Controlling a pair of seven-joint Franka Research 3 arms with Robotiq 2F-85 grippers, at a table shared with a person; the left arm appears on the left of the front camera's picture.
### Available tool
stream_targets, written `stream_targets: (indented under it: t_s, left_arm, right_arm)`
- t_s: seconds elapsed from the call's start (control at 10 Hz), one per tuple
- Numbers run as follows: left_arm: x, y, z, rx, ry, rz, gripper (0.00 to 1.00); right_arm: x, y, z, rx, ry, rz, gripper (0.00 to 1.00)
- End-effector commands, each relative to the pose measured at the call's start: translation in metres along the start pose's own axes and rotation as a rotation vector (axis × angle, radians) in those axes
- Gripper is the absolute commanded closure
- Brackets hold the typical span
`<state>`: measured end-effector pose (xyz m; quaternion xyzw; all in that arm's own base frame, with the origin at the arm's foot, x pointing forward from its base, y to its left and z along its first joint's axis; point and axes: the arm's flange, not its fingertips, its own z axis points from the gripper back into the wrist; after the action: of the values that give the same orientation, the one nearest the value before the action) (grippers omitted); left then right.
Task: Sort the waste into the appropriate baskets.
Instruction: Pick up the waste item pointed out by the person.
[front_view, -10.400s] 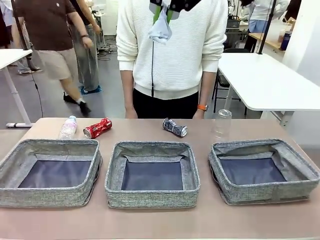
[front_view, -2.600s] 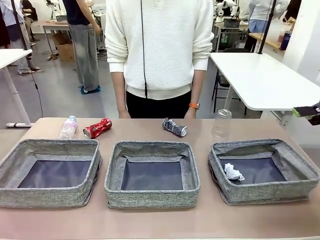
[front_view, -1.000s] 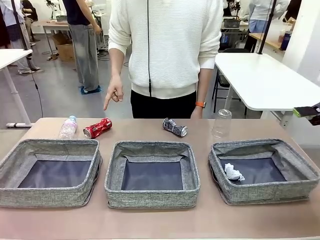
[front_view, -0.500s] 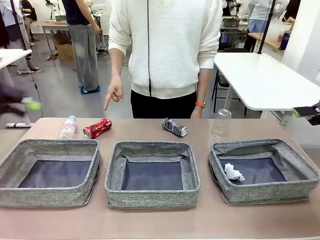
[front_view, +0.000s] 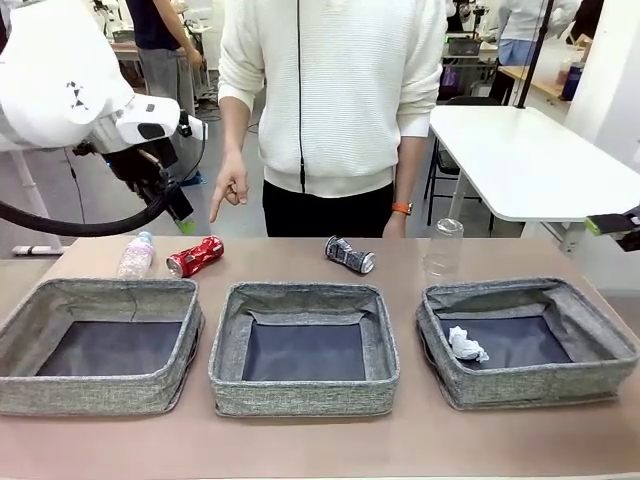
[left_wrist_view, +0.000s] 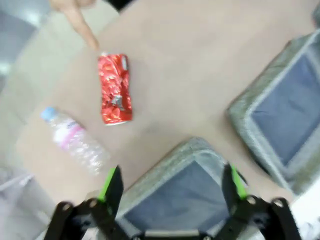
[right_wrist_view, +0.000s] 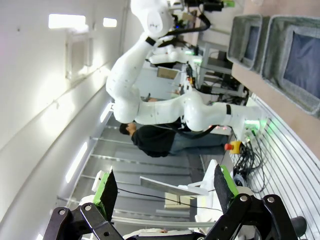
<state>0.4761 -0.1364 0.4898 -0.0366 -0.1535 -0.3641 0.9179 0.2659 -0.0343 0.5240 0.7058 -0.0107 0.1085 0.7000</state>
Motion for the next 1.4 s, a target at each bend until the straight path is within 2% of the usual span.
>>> stream_targets:
  t_s: [0.0,0.1,0.2,0.3,0.5,0.8,1.0,1.3]
  left_arm:
    - [-0.011,-0.004,0.015,-0.157,-0.046,-0.001,0.0]
    - [0.0,0.0,0.0,0.0,0.0,0.0,0.0]
    - [0.02,0.019,-0.023,-0.089,0.035,-0.043,0.0]
    - [0.037,0.043,-0.049,-0.085,-0.001,-0.012,0.0]
    - [0.058,0.072,-0.096,0.05,-0.058,0.114,0.0]
    - [0.065,0.092,-0.147,0.02,0.013,0.112,0.0]
    - [0.068,0.093,-0.182,0.047,0.041,0.112,0.0]
    - [0.061,0.095,-0.207,0.083,0.095,0.114,0.0]
  right_arm:
    - [0.003,0.007,-0.001,0.021,-0.005,-0.01,0.0]
    - [0.003,0.007,-0.001,0.021,-0.005,-0.01,0.0]
    - [0.003,0.007,-0.001,0.021,-0.005,-0.01,0.0]
    - [0.003,0.007,-0.001,0.021,-0.005,-0.01,0.0]
    - [0.003,0.007,-0.001,0.021,-0.005,-0.01,0.0]
    - [0.003,0.007,-0.001,0.021,-0.005,-0.01,0.0]
    - [0.003,0.007,-0.001,0.021,-0.005,-0.01,0.0]
    - [0.003,0.007,-0.001,0.021,-0.005,-0.01,0.0]
